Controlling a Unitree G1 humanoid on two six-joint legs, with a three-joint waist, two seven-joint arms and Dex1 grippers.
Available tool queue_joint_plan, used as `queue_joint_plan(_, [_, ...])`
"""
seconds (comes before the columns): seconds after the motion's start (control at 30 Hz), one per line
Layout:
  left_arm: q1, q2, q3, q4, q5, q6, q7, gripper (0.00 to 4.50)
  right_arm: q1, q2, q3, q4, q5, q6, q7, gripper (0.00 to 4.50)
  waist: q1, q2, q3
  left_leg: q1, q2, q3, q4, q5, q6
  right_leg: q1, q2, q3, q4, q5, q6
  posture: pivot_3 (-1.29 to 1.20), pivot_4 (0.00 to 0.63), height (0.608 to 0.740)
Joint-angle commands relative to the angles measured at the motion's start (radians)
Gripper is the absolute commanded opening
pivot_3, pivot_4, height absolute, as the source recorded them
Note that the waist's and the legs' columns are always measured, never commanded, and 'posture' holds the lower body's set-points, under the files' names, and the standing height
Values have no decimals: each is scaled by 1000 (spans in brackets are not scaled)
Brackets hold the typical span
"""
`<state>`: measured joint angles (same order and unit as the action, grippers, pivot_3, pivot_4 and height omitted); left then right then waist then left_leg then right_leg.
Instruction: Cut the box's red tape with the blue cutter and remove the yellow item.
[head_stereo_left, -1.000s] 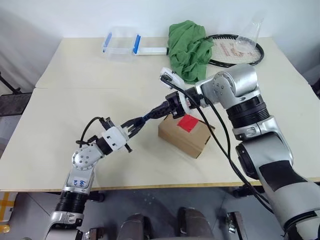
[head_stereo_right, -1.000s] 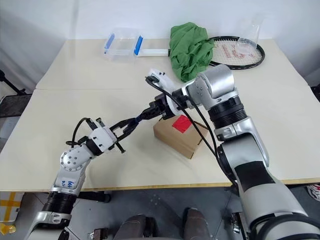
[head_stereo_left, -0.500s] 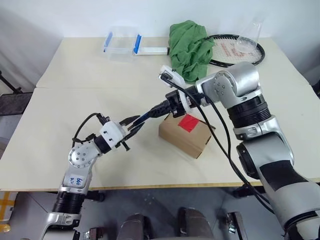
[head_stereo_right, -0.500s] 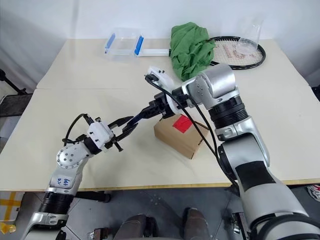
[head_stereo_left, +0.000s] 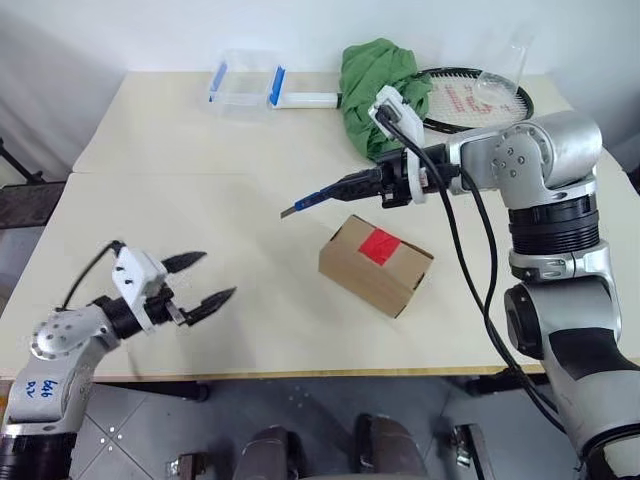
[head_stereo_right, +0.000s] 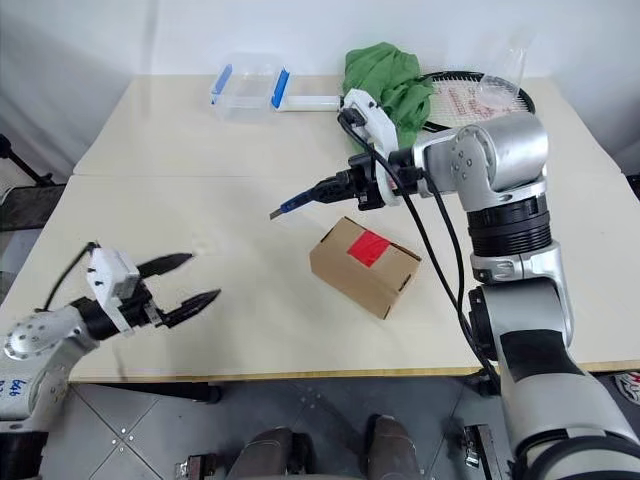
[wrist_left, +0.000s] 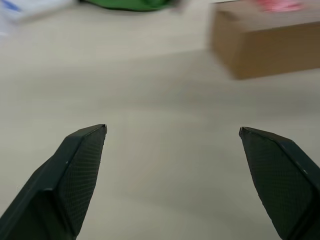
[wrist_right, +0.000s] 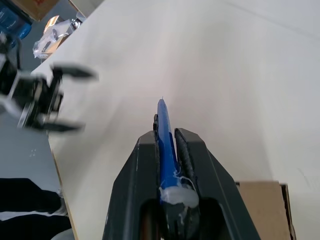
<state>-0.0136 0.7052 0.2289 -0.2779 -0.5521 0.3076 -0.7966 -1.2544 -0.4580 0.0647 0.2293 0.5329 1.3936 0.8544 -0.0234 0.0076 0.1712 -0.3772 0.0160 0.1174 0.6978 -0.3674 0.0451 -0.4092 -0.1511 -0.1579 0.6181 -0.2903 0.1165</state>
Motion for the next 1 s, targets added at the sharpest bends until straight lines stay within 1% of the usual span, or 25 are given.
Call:
queue_joint_plan(0.03, [-56, -46, -78, -146, -57, 97, 54, 4500, 19, -35, -91, -76, 30, -15, -29, 156, 4, 0, 0, 0, 0, 0, 0, 0, 0, 0, 0, 0, 0, 0, 0, 0, 150, 740])
queue_joint_plan(0.1, [-126, -92, -154, -181, -46, 143, 87, 4500, 37, -54, -143, -110, 41, -24, -48, 156, 8, -1, 1, 0, -1, 0, 1, 0, 0, 1, 0, 1, -1, 0, 0, 0, 150, 740])
queue_joint_plan(0.2, [-219, -148, -237, -168, -17, 169, 103, 4500, 62, -66, -185, -146, 54, -30, -73, 156, 16, -2, 1, 0, -1, 2, 1, 0, 0, 0, 0, 1, -1, 0, 0, 0, 150, 740])
queue_joint_plan(0.3, [-321, -207, -298, -120, 26, 159, 119, 3920, 116, -95, -243, -223, 62, -48, -107, 156, 19, -2, 1, 0, -1, 4, 0, 0, 0, 0, 1, 0, -1, 0, 0, 0, 150, 740])
queue_joint_plan(0.4, [-453, -229, -387, -8, 133, 143, 107, 3063, 184, -124, -300, -319, 70, -57, -149, 156, 25, -3, 2, 0, -2, 4, 0, 1, -1, 0, 2, 0, -2, 0, 0, 0, 150, 740])
queue_joint_plan(0.5, [-554, -258, -422, 123, 198, 120, 102, 2076, 248, -149, -326, -403, 78, -72, -175, 156, 24, -3, 2, -1, -3, 6, 0, 2, -1, 0, 3, -1, -7, 0, 0, 0, 150, 740])
queue_joint_plan(0.53, [-578, -263, -430, 156, 219, 107, 100, 1844, 266, -155, -330, -428, 83, -68, -182, 156, 23, -3, 2, -1, -3, 6, 0, 2, -1, 0, 3, -1, -7, 0, 0, 0, 150, 740])
queue_joint_plan(0.57, [-614, -276, -445, 190, 233, 108, 89, 1480, 292, -167, -337, -460, 86, -70, -189, 156, 23, -3, 2, -1, -3, 6, 0, 2, -1, 0, 3, -1, -7, 0, 0, 0, 150, 740])
queue_joint_plan(0.67, [-678, -295, -477, 256, 264, 110, 51, 532, 348, -193, -339, -529, 98, -73, -200, 156, 23, -3, 2, -2, -3, 6, -1, 2, -1, 0, 4, -1, -8, 0, 0, 0, 150, 740])
queue_joint_plan(0.73, [-721, -321, -496, 316, 280, 108, 24, 27, 393, -224, -309, -565, 90, -88, -199, 156, 23, -3, 2, -2, -3, 6, -1, 2, -1, 0, 4, -1, -8, 0, 0, 0, 150, 740])
queue_joint_plan(0.83, [-774, -352, -510, 374, 294, 122, -9, 27, 452, -264, -262, -610, 84, -109, -193, 156, 25, -4, 2, -2, -3, 6, 0, 2, -1, 0, 4, -1, -8, 0, 0, 0, 150, 740])
queue_joint_plan(1.0, [-800, -350, -521, 422, 331, 124, -40, 27, 482, -267, -237, -631, 92, -123, -206, 156, 24, -4, 3, -2, -3, 6, 1, 2, -1, 0, 4, -1, -8, 0, 0, 0, 150, 740])
